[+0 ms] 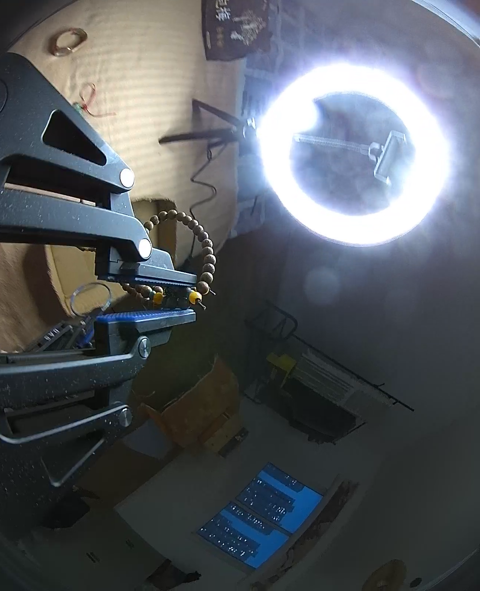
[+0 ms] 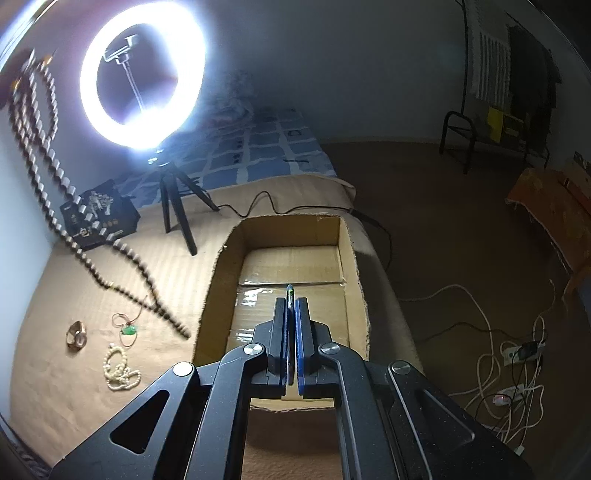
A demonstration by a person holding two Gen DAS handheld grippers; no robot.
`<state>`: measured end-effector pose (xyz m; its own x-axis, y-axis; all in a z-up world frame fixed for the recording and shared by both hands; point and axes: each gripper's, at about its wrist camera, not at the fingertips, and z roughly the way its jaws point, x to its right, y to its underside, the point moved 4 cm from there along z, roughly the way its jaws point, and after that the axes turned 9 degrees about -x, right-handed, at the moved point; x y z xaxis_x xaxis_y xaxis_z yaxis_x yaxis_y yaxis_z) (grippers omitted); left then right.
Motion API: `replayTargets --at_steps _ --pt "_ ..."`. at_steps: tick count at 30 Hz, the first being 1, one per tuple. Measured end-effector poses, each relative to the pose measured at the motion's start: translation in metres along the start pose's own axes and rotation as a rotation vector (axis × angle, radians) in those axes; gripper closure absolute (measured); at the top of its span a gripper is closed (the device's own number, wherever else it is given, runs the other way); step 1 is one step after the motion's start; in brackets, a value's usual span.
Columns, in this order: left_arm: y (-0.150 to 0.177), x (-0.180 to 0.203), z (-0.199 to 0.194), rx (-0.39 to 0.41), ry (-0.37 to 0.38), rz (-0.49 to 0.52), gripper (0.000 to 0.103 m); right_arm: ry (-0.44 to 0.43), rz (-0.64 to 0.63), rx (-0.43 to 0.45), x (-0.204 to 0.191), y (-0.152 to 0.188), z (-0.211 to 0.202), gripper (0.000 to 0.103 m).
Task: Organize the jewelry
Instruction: 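Carry the bead necklace and bangle with both tools over the cardboard box, then open both tools to drop the necklace and bangle into the box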
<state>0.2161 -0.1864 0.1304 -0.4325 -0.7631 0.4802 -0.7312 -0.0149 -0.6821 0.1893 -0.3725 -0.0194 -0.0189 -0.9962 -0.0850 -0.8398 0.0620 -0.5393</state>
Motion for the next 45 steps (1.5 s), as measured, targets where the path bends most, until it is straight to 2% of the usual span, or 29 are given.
replayTargets --at_steps 6,11,23,33,41,42,43,44,45 --pt "-0.008 0.013 0.032 -0.019 0.009 0.03 0.093 -0.008 0.038 -0.021 0.014 0.001 0.009 0.101" --pt "0.005 0.015 0.069 -0.1 0.048 0.043 0.093 0.001 0.058 -0.046 0.025 0.005 0.018 0.101" --pt "0.044 -0.009 0.137 -0.258 -0.002 0.045 0.093 -0.001 0.08 -0.112 0.033 0.015 0.041 0.101" --pt "0.066 -0.022 0.162 -0.318 -0.076 0.081 0.093 0.01 0.079 -0.146 0.03 0.018 0.051 0.101" --pt "0.068 -0.024 0.166 -0.335 -0.091 0.086 0.093 0.021 0.072 -0.152 0.029 0.019 0.053 0.101" --pt "0.068 -0.025 0.167 -0.335 -0.097 0.085 0.088 0.031 0.064 -0.152 0.028 0.018 0.052 0.101" --pt "0.068 -0.025 0.166 -0.334 -0.099 0.081 0.079 0.041 0.059 -0.153 0.028 0.018 0.052 0.095" --pt "0.067 -0.025 0.164 -0.331 -0.098 0.077 0.075 0.055 0.055 -0.153 0.027 0.018 0.052 0.089" --pt "0.067 -0.026 0.163 -0.327 -0.099 0.075 0.072 0.061 0.054 -0.151 0.027 0.018 0.052 0.072"
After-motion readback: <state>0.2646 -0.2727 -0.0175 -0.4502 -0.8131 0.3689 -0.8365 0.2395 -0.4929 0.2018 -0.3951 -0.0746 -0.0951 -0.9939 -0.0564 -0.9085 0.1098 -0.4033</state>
